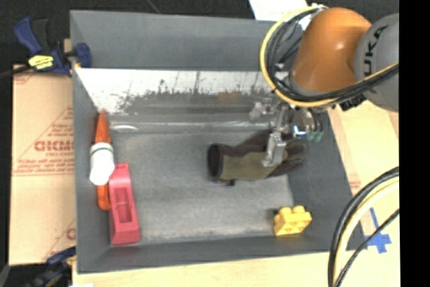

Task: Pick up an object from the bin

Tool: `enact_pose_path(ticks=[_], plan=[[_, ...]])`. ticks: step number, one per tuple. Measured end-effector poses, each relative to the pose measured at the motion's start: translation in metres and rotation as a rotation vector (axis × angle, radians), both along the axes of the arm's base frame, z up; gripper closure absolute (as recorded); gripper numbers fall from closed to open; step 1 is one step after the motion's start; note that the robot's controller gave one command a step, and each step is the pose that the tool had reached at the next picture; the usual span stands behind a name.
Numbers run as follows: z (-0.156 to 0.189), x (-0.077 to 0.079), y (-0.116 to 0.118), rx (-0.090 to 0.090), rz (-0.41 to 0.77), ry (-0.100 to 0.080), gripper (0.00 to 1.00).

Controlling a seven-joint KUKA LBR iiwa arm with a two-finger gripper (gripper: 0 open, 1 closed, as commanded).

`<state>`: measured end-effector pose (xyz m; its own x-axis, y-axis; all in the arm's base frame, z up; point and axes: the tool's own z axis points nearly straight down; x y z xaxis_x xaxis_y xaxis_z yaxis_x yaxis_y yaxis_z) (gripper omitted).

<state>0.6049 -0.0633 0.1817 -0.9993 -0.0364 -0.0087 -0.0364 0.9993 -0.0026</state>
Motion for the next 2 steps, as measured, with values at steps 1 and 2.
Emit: enact_pose_path(ticks=[1,2], plan=[[-0.096,0.002,0.078,0.01,-0.002,0.01,0.0],[-0.087,-0.006,0.057,0.006,0.025,-0.002,0.0]])
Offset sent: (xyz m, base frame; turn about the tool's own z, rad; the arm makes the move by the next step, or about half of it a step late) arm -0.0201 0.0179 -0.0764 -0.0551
